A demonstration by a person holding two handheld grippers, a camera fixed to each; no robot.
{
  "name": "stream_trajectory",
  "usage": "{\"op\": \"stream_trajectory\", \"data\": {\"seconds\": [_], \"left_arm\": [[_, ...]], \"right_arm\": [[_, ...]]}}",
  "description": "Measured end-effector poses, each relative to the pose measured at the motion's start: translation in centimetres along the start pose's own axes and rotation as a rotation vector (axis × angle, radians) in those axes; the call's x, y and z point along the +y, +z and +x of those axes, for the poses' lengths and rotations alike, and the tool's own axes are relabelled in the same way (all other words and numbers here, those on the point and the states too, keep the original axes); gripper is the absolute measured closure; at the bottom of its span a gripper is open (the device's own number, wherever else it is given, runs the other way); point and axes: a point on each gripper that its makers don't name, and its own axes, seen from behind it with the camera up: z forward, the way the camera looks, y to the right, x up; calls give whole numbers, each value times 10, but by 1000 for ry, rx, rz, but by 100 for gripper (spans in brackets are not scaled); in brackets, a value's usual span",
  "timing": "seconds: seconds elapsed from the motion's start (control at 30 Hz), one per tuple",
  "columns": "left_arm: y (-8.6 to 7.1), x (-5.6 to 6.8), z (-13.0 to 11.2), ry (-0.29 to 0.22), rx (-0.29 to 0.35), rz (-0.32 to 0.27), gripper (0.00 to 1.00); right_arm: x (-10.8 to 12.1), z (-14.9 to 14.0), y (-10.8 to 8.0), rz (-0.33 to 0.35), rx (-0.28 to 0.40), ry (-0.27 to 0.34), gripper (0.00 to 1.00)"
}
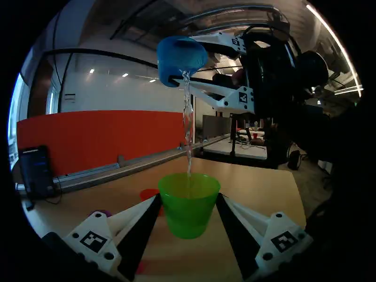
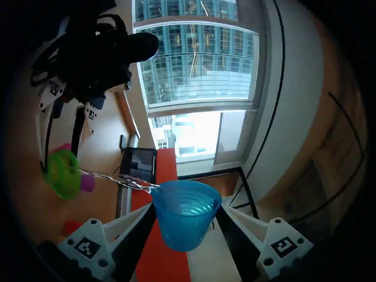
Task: Pour water
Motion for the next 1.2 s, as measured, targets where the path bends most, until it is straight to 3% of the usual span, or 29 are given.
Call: {"op": "stream_trajectory", "data": {"seconds": [1.2], "left_arm": [[1, -5, -1, -3, 3, 7, 16]], "right_arm": [[8, 25, 12, -2, 22, -281, 10]]}}
